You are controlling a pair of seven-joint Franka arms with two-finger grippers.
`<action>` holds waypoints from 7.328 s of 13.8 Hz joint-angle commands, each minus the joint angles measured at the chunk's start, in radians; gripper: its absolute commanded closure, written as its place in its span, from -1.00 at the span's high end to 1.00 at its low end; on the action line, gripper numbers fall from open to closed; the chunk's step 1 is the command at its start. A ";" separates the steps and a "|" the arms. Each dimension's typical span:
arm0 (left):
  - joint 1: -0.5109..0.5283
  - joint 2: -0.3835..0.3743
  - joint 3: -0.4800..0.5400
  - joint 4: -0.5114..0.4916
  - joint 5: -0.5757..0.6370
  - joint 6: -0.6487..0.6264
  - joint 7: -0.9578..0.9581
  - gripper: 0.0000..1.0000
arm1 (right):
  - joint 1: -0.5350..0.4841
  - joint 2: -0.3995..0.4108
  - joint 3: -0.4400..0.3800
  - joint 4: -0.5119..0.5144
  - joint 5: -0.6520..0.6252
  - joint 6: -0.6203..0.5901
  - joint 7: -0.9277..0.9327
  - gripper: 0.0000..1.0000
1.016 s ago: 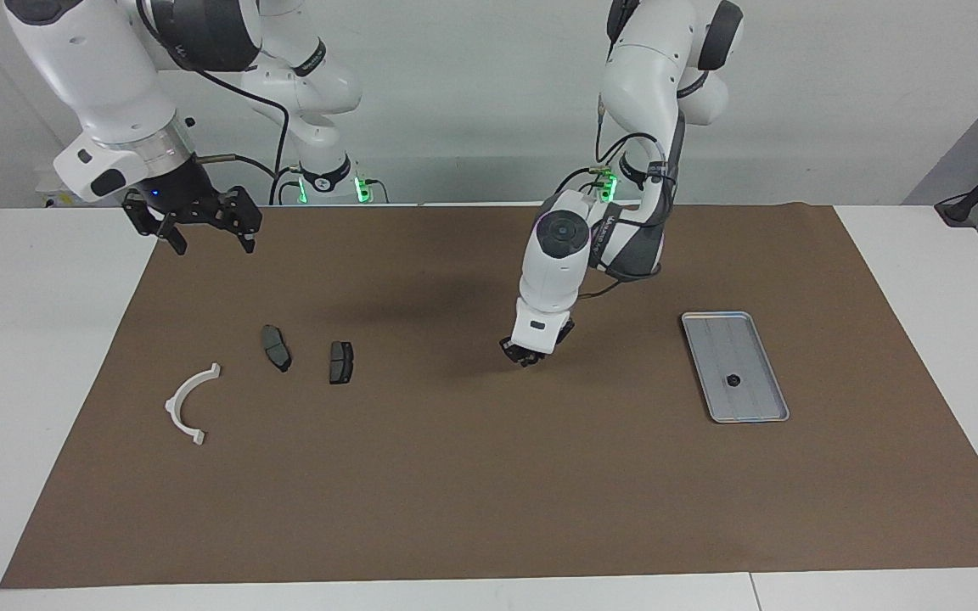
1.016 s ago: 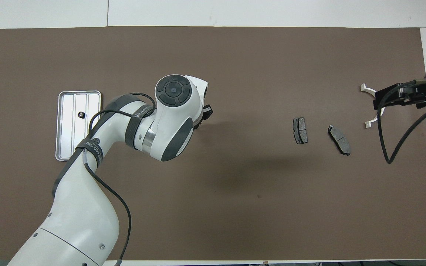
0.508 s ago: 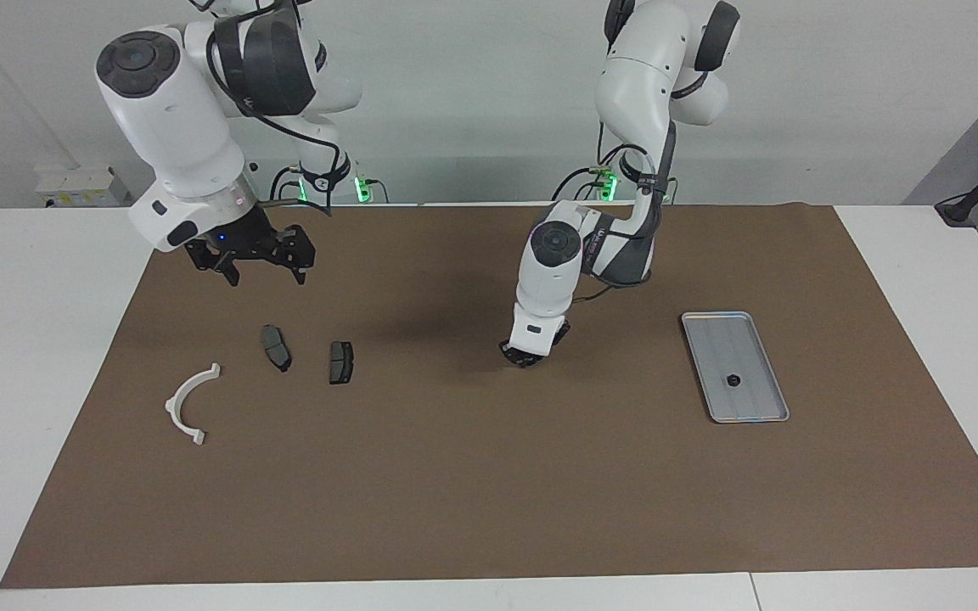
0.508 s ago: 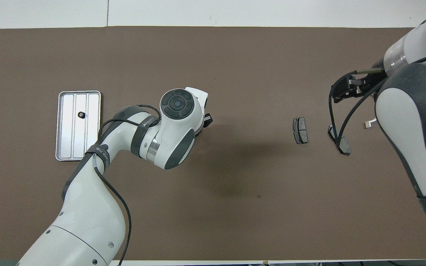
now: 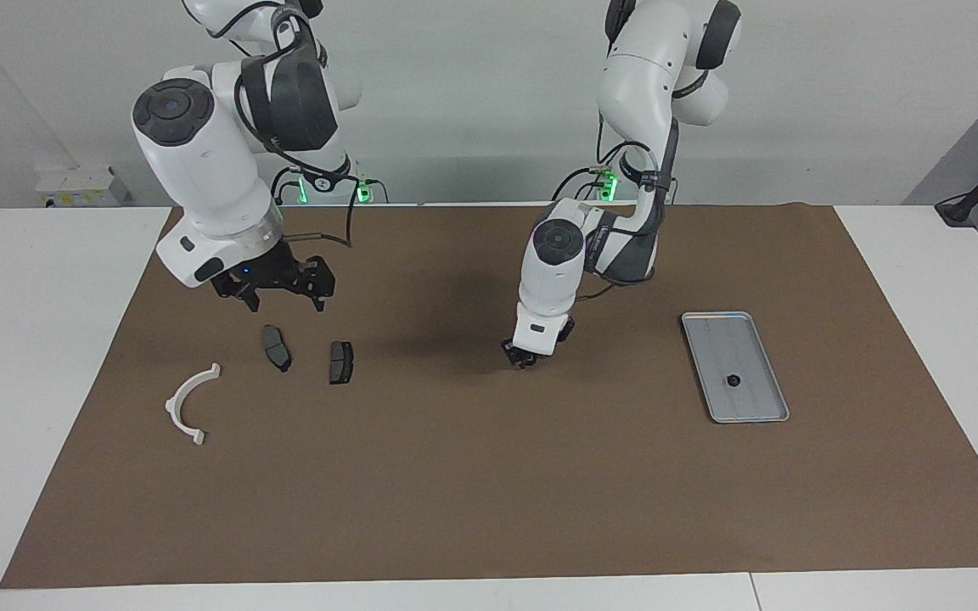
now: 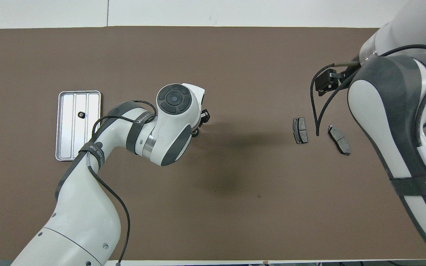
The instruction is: Place bearing gear from tray to pile
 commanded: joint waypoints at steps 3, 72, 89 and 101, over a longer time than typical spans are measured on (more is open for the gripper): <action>0.136 -0.202 0.005 -0.093 0.026 -0.148 0.210 1.00 | 0.059 0.063 0.003 0.024 -0.012 0.065 0.137 1.00; 0.566 -0.124 0.007 -0.291 0.027 0.271 0.910 -0.09 | 0.469 0.491 0.078 0.111 -0.069 0.406 0.772 -1.00; 0.287 -0.091 0.004 -0.035 0.016 0.028 0.311 -1.00 | 0.070 0.405 0.078 0.137 -0.081 0.369 0.208 -1.00; -0.043 0.195 0.010 0.281 0.026 -0.033 -0.119 -1.00 | -0.133 0.470 0.078 0.122 -0.082 0.400 -0.076 -1.00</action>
